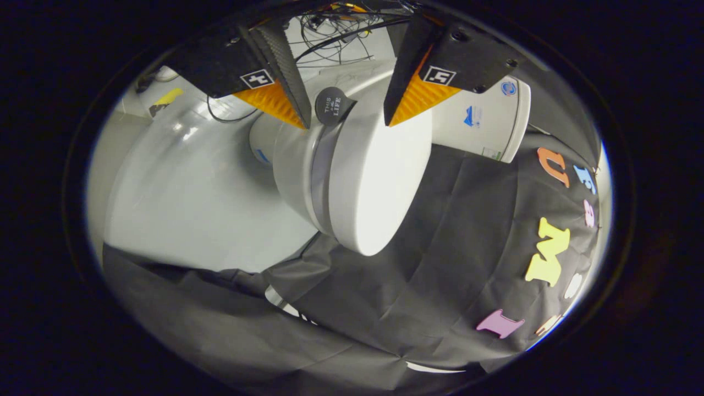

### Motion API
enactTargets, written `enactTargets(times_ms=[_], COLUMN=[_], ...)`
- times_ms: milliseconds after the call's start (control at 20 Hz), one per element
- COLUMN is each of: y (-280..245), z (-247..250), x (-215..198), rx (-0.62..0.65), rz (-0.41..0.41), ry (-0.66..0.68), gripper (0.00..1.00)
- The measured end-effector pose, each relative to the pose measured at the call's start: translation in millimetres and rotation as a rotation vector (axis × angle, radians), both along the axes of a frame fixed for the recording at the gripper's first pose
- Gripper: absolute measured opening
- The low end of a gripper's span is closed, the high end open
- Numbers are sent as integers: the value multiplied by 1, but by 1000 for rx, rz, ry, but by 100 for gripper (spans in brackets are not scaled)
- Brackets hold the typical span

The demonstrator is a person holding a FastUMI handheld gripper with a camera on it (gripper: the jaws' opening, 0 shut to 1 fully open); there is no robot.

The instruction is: Open the toilet lid.

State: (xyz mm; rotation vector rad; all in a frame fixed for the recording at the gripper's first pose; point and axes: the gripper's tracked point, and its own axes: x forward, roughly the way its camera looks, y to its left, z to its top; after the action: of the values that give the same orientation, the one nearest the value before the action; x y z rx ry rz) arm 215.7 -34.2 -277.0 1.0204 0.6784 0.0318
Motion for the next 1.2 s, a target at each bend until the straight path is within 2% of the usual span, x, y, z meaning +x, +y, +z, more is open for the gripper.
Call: enactTargets(times_ms=[300, 550, 650, 800, 950, 1050, 1200], y=[13, 16, 13, 11, 13, 16, 15], z=[-18, -22, -24, -23, -21, -21, -20], x=[4, 9, 9, 9, 9, 11, 10], rx=[28, 51, 62, 150, 244, 245, 216], rz=[9, 10, 11, 1, -17, -20, -23], ry=[36, 34, 32, 38, 33, 42, 73], gripper=[69, 40, 32, 29, 16, 11, 11])
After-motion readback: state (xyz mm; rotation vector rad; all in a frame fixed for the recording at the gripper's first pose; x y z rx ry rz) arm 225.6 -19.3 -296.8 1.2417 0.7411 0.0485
